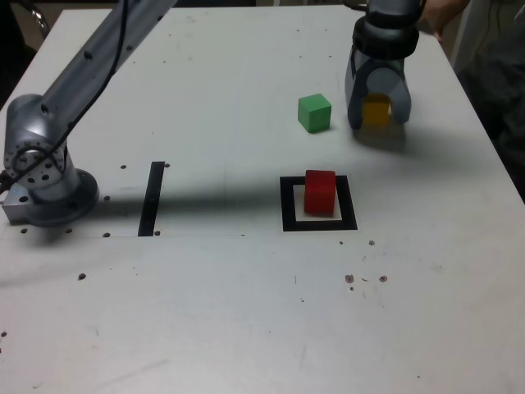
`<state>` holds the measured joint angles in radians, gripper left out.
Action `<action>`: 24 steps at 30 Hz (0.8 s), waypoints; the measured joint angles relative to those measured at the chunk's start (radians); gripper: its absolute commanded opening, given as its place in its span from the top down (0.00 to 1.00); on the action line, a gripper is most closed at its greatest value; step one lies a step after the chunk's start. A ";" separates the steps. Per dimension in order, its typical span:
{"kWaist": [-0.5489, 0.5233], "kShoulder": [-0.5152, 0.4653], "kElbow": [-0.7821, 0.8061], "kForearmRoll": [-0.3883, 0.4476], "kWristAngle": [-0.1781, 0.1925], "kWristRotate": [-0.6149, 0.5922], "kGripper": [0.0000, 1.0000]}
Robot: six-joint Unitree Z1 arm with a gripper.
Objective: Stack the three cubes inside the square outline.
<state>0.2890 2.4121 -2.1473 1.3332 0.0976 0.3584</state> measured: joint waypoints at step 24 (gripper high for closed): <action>-0.071 -0.194 0.188 -0.009 0.012 -0.034 0.64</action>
<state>0.2177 2.2185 -1.9598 1.3238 0.1096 0.3242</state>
